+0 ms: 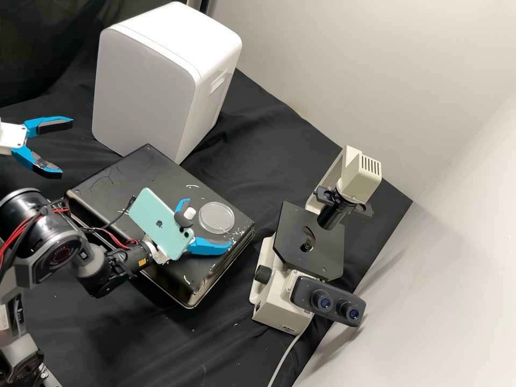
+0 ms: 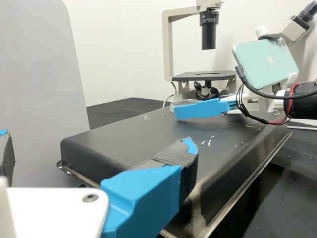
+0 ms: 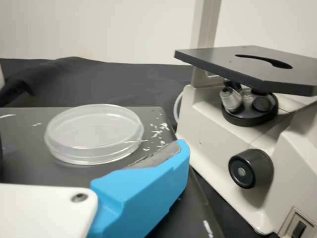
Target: Place the petri dish on the microscope
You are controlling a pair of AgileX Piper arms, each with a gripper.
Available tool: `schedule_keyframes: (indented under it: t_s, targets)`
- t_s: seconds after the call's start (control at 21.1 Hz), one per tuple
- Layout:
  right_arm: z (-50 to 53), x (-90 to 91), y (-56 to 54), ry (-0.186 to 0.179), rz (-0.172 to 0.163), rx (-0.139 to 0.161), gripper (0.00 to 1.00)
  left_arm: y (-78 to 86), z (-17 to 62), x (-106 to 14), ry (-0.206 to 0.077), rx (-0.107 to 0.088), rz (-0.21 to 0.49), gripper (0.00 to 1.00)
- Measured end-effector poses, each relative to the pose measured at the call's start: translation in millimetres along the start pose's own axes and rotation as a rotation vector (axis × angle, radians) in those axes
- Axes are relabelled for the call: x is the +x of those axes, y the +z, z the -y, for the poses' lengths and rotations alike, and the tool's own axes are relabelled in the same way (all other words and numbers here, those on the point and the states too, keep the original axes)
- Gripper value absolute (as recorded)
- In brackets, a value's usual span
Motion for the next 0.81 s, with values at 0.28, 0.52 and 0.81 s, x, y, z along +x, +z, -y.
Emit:
schedule_keyframes:
  t_s: [0.28,0.52,0.81]
  targets:
    - [0.2,16.3,0.3,0.012,-0.005,-0.013,1.00,0.0,0.0,0.0,0.000,0.000,0.000,1.00]
    - [0.9,28.8,0.1,0.019,-0.009,-0.026,1.00,0.3,0.1,0.1,0.000,0.000,0.002,1.00]
    - [7.3,39.0,-0.5,0.019,-0.005,-0.019,1.00,0.7,0.1,0.2,-0.001,0.000,0.004,1.00]
